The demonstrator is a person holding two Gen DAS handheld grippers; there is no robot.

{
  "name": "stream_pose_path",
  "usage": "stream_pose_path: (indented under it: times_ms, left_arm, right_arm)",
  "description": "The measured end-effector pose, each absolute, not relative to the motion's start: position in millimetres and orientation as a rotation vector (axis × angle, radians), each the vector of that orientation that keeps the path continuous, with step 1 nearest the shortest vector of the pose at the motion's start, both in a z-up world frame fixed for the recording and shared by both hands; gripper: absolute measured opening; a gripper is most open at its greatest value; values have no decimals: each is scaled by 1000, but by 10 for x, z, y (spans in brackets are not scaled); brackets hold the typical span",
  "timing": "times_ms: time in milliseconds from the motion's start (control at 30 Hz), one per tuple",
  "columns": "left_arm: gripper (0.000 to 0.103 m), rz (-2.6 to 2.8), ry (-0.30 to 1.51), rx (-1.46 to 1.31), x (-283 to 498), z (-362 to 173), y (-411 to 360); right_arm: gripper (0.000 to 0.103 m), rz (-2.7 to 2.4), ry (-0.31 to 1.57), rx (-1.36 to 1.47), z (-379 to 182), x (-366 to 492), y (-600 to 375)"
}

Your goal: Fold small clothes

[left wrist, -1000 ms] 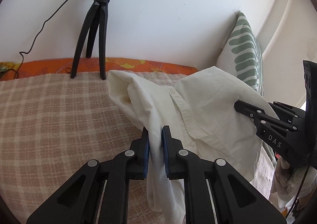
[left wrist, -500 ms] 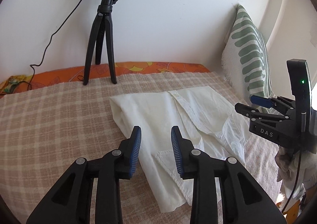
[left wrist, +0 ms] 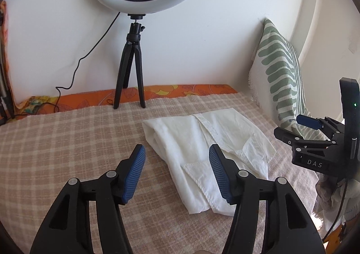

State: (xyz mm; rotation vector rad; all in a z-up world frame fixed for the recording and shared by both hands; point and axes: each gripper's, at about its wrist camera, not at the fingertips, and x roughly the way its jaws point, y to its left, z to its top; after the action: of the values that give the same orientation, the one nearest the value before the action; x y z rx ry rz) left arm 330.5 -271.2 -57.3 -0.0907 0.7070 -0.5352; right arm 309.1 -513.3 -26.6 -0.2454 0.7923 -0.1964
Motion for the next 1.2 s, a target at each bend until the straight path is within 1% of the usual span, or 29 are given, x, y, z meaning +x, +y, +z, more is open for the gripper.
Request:
stream_pose_path:
  times_ms: [100, 167, 233, 300, 367, 500, 600, 733, 767, 800, 833, 967, 1033, 1200]
  left_arm:
    - [60, -539, 693, -106, 3138, -471, -2550]
    - [62, -541, 687, -114, 2993, -425, -2428]
    - [69, -544, 672, -112, 2820, -387, -2310]
    - [72, -548, 654, -99, 2622, -369, -2181]
    - [72, -549, 645, -95, 2443, -363, -2045]
    - [72, -539, 634, -109, 2129, -364, -1782]
    - [72, -525, 620, -80, 1897, -345, -1647]
    - [73, -482, 566, -38, 1565, -271, -1520]
    - [75, -472, 557, -36, 1474, -255, -1493]
    - [81, -467, 546, -34, 1407, -236, -1471]
    - [84, -461, 533, -32, 1341, -216, -1460]
    - [84, -458, 510, 12, 1143, -155, -1483]
    - [90, -443, 512, 36, 1075, -140, -1503]
    - [93, -417, 505, 10, 990, -99, -1473]
  right_arm:
    - [82, -197, 764, -215, -153, 2870, -5026]
    - [85, -191, 739, -184, -101, 2690, -4940]
    - [87, -174, 721, -161, -71, 2492, -4829]
    - [89, -167, 699, -143, -40, 2294, -4719]
    - [94, -140, 682, -106, -11, 2088, -4611]
    - [96, -117, 643, -51, 70, 1739, -4429]
    - [101, -125, 610, -31, 121, 1483, -4282]
    - [103, -143, 572, -51, 137, 1157, -4075]
    - [103, -150, 563, -61, 134, 1106, -4044]
    - [103, -157, 558, -68, 129, 1050, -4006]
    - [103, -161, 556, -69, 122, 1002, -3972]
    - [103, -155, 566, -30, 83, 840, -3901]
    - [103, -155, 570, -11, 66, 790, -3892]
    - [103, -156, 568, 34, 72, 728, -3948]
